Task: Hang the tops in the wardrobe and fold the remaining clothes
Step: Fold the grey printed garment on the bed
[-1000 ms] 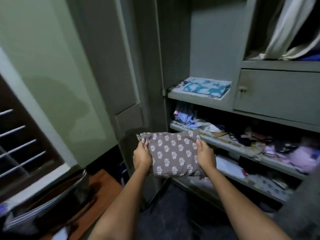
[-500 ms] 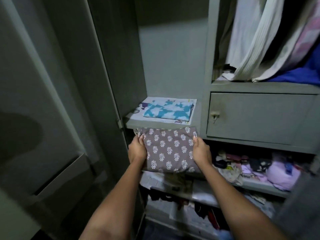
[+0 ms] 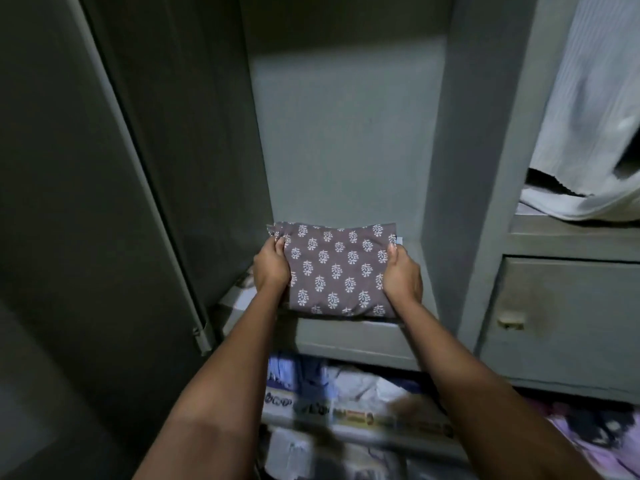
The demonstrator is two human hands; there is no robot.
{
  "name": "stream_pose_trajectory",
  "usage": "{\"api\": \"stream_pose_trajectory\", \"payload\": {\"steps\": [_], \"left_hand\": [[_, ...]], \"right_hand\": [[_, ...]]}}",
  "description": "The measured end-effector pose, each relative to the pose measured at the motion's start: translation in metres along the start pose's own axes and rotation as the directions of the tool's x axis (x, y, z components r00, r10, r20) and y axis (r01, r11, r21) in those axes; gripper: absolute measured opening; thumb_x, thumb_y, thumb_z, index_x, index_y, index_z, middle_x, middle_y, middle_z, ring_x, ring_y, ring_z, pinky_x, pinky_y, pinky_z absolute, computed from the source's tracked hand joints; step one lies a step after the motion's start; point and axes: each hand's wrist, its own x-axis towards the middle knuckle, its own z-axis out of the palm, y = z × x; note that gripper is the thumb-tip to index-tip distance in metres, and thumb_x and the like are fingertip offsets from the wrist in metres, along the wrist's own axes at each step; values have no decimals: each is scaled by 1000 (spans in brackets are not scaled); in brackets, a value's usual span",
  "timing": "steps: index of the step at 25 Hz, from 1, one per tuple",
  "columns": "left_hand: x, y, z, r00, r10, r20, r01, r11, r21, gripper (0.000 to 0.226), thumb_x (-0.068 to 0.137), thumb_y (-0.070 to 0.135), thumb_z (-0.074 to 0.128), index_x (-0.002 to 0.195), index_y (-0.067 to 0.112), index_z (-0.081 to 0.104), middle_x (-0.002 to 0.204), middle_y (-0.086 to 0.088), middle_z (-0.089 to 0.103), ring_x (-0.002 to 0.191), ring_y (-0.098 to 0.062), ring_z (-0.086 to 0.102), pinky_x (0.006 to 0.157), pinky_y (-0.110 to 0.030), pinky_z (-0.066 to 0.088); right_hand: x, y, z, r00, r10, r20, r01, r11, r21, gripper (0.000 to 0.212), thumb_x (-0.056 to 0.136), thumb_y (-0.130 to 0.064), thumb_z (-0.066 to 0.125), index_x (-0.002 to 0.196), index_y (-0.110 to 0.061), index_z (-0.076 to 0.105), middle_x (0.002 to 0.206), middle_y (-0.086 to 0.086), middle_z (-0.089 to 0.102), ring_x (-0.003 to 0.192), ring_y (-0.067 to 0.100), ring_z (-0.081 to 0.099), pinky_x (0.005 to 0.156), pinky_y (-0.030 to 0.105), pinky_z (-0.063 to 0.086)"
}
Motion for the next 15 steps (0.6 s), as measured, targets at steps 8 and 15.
{"api": "stream_pose_trajectory", "payload": {"steps": [8,15], "left_hand": [[63,-54,78,922,-19,387,-98,954,282,39,103,29,34,125,3,53,126,-24,57,116,-39,51,90,-39,41],[81,-31,48,931,-160,327,-22,872,490,33,97,21,42,127,8,47,135,-16,50,123,-35,50,96,-42,42]], "right_hand": [[48,28,49,984,172,-47,-174,869,-464,36,104,-26,27,117,-15,59,116,14,64,103,32,61,75,31,42],[60,4,39,972,236,-12,-196,776,-600,35,100,-23,37,130,-8,49,132,14,56,120,31,54,91,36,45]]}}
